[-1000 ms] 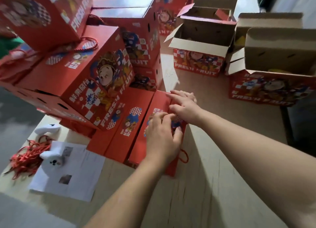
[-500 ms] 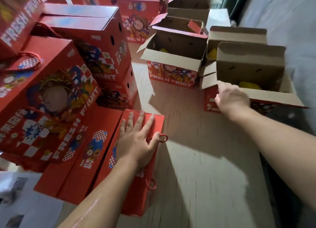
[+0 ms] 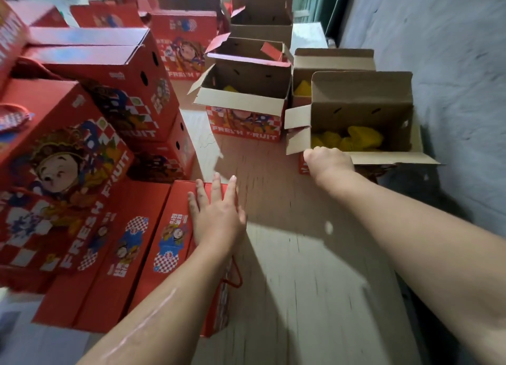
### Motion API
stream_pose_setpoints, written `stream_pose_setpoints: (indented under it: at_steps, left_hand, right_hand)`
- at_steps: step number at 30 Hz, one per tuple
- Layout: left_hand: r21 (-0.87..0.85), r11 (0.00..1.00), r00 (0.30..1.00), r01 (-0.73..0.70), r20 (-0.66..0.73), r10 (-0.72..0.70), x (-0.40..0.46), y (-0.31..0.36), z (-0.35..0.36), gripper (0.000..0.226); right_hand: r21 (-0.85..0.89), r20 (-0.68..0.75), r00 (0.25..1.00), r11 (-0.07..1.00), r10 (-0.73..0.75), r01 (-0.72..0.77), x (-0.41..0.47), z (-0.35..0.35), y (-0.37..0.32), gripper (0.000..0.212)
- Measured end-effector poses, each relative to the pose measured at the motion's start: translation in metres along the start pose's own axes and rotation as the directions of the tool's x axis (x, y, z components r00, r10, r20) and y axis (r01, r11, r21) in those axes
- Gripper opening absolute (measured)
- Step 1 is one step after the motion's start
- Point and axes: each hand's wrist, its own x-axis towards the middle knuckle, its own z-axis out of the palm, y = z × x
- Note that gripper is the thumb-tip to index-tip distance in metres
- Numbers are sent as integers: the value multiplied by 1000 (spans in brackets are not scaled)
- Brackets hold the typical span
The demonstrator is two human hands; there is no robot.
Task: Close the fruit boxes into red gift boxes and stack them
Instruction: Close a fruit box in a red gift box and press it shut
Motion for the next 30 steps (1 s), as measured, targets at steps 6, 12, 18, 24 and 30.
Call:
stream_pose_setpoints:
  at_steps: [6,12,18,24,30]
  left_hand:
    - [-18,998,998,-64,7,64,-8,1,-5,75]
    - [-350,897,962,-271,-128,241,-56,32,-15,58]
    - [-485,859,979,-165,25,202,-108,56,-10,66]
    - [-67,939,928,-337,144,344,-158,33,2,50]
    - [-218,870,838,-442,245,487,-196,25,5,58]
  right_hand:
    - [-4,177,976,991,-128,131,-51,-9,-4,30]
    - [156,256,944,973,-207,170,-136,-39,-7,27]
    - [530,166,946,835,-277,151,-285,-17,-2,37]
    - [558,171,973,829,-152,31,-326,15,-9,41]
    - [576,83,992,817,-93,29,-354,33,-24,50]
